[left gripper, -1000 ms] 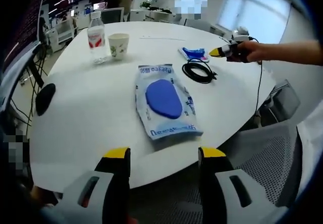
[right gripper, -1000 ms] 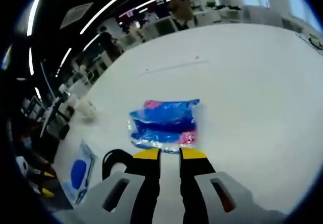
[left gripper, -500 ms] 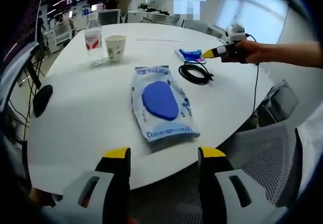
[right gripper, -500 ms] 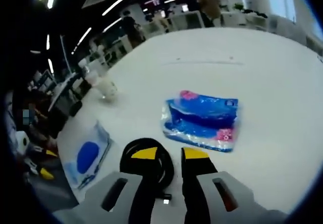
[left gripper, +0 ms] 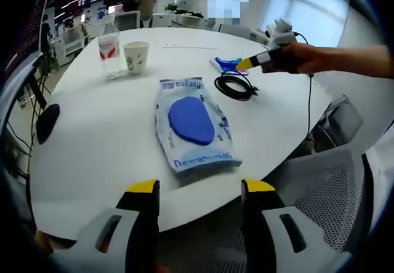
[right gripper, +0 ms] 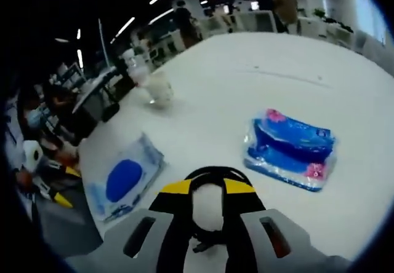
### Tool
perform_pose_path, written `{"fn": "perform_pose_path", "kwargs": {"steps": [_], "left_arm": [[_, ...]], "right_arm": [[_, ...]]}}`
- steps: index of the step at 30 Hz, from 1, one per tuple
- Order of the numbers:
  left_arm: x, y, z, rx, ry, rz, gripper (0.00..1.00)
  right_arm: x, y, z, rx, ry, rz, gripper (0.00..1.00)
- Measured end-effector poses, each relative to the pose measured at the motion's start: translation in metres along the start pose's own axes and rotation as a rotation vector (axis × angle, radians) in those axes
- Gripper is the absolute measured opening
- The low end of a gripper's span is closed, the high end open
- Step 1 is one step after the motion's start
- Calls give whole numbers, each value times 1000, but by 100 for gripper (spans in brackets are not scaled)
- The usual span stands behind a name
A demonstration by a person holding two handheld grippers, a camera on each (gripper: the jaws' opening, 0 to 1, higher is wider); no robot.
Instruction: Arrange the tabletop items into an orderly group along one side of the table until the central work area is clear of visible clutter.
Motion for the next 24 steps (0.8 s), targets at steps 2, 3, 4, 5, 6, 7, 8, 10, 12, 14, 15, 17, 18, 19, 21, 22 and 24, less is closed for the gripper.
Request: {"fn": "perform_pose_path", "kwargs": {"steps": [2,3,4,5,6,7,8,10,12,14,15,17,18,19,21,22,24], "left_arm": [[0,-1,0,-2,3,1,53],[0,-1,1,-3,2,1,53],[0,-2,1,-5,4,1,53],[0,-2,1,-8,8,0,53],[-1,-3,1,-9,10,0,53],[-1,-4,1,-11,14,-2,53],[-2,-5,1,-15,23,-4,53],[-3,-6,1,-19,34,-4,53],[-4,-8,0,-18,45,-7,52],[-5,-9,0,-17,55,-7,52],[-5,-9,-1,-16,58,-6,52],[-5,-10,-1,-15,65,-4,52],[-5,-10,-1,-16,68,-4,52],[-4,-10,-1,-16,72,-3,52],[-5,-11,-1,-18,77,-4,52],[-5,-11,-1,-19,82,-5,52],[-6,-12,-1,-20,94,-5,52]], "right_arm": [[0,-3,-7,15,12,-8,16],[-1,-5,-9,23,17,-11,16],[-1,-6,-11,31,24,-15,16],[0,-7,-15,40,35,-20,17],[0,-7,-17,44,40,-23,17],[0,-9,-22,59,61,-35,17],[0,-10,-26,70,77,-42,17],[1,-14,-30,97,118,-60,18],[1,-18,-35,110,138,-70,19],[1,-24,-39,137,157,-73,20],[1,-25,-42,144,163,-75,20],[2,-28,-48,163,188,-85,21],[2,-29,-51,170,198,-90,22],[0,-30,-54,188,225,-105,22],[-2,-33,-58,196,249,-119,23],[-2,-34,-58,197,257,-120,24],[-3,-35,-60,204,254,-121,24]]}}
Point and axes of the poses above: the point that each gripper's makers call its tool centre point, and the gripper's own axes: y roughly backward along the fingers, z roughly to its right, x roughly out of its top, the point moved 5 cm from there along y, roughly backward along the fingers, and after that the axes turned 7 degrees about y, right-handed, at the moved point
